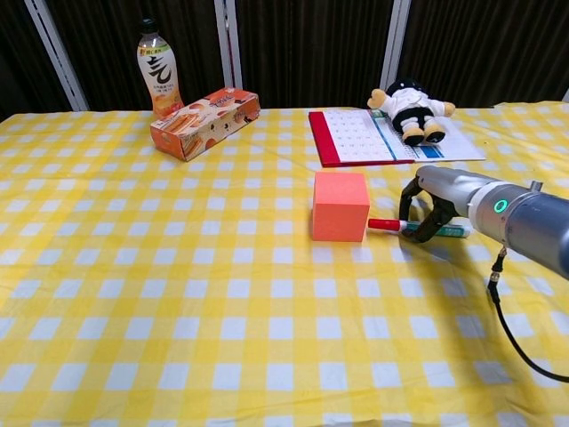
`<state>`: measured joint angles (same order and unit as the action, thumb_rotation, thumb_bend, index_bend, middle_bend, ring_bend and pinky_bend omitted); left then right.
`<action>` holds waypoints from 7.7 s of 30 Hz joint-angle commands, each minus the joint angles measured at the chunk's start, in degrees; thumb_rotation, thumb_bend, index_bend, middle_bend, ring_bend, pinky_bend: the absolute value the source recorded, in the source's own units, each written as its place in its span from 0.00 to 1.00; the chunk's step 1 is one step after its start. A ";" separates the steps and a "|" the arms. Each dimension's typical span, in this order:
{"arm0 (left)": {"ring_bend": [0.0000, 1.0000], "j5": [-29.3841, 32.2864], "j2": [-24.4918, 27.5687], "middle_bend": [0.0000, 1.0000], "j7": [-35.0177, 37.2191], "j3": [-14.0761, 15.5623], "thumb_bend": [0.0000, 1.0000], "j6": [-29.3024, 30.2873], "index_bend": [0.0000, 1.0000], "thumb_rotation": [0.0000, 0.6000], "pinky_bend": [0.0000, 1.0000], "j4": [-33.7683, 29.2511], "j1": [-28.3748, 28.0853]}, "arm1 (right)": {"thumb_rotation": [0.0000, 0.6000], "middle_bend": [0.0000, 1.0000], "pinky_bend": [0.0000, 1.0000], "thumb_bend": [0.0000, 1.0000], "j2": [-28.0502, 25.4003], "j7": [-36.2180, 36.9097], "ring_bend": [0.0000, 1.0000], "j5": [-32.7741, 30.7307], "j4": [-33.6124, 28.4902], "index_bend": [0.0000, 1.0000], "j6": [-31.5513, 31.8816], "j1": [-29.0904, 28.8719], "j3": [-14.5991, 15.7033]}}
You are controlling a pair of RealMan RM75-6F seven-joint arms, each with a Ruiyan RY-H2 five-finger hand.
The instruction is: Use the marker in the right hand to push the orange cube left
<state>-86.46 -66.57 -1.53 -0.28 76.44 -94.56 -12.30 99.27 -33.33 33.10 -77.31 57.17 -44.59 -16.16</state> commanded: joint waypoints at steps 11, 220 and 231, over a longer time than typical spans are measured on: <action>0.00 0.20 0.02 0.00 0.08 -0.01 0.00 -0.17 0.00 1.00 0.00 -0.13 -0.04 | 1.00 0.18 0.00 0.53 -5.54 -0.57 0.00 1.37 -6.47 0.57 3.91 0.41 -1.59; 0.00 -0.29 0.25 0.00 1.72 0.66 0.00 -0.23 0.00 1.00 0.00 -1.33 -0.04 | 1.00 0.09 0.00 0.53 -9.29 -8.70 0.00 1.57 -19.54 0.18 15.11 3.57 3.17; 0.00 -1.70 -0.26 0.00 2.90 0.39 0.00 2.28 0.00 1.00 0.00 -0.46 0.71 | 1.00 0.01 0.00 0.50 -20.92 -0.68 0.00 19.69 -31.31 0.02 22.51 13.16 12.49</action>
<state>-87.90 -66.67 1.20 0.15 78.42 -95.23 -11.73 83.09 -37.87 45.35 -105.21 76.46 -35.71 -8.12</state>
